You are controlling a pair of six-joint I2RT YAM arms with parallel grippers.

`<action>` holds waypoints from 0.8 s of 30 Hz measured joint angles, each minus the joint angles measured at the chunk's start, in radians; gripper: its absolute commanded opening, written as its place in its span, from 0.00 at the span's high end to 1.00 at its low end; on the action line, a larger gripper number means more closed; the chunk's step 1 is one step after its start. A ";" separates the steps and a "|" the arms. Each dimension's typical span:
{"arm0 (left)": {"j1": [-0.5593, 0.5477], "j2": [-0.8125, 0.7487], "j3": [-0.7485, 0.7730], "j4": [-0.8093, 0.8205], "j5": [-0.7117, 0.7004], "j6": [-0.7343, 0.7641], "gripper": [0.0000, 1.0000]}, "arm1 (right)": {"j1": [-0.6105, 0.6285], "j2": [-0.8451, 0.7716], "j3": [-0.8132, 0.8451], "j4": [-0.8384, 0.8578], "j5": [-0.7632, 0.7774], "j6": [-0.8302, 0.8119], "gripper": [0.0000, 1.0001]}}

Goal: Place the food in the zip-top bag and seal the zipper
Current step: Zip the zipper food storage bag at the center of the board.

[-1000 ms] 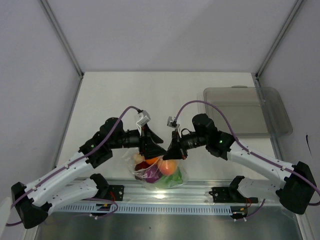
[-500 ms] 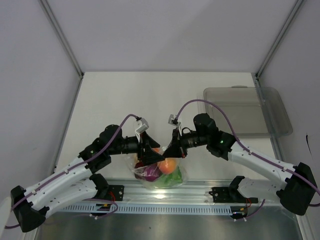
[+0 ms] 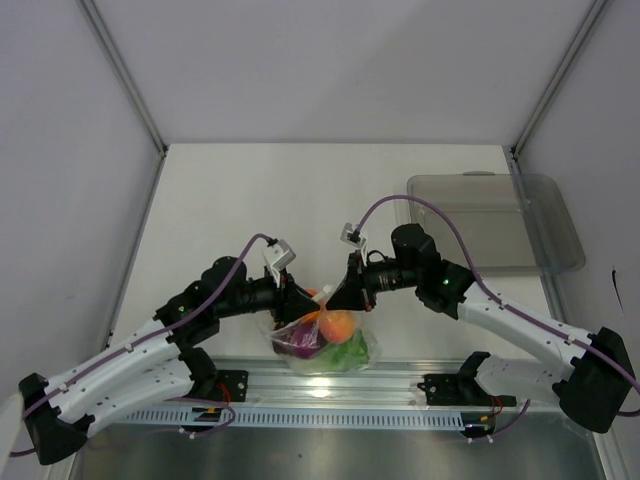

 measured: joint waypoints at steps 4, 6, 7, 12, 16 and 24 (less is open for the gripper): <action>-0.002 -0.002 0.000 -0.017 -0.011 -0.009 0.99 | -0.006 -0.002 0.000 -0.002 0.000 -0.008 0.97; -0.002 -0.002 0.000 -0.021 -0.009 -0.008 0.99 | -0.007 -0.002 0.000 -0.008 -0.008 -0.018 0.84; -0.002 -0.002 0.000 -0.025 -0.009 -0.007 0.99 | -0.009 -0.002 0.000 -0.010 -0.016 -0.023 0.80; -0.002 -0.006 0.000 -0.036 -0.009 -0.007 0.99 | -0.016 -0.001 0.000 -0.024 -0.072 -0.050 0.55; -0.002 -0.016 0.000 -0.036 -0.008 -0.009 0.99 | -0.017 0.007 0.001 -0.033 -0.100 -0.063 0.49; -0.002 -0.045 0.000 -0.020 0.011 -0.018 0.99 | -0.017 0.024 0.001 -0.027 -0.098 -0.064 0.52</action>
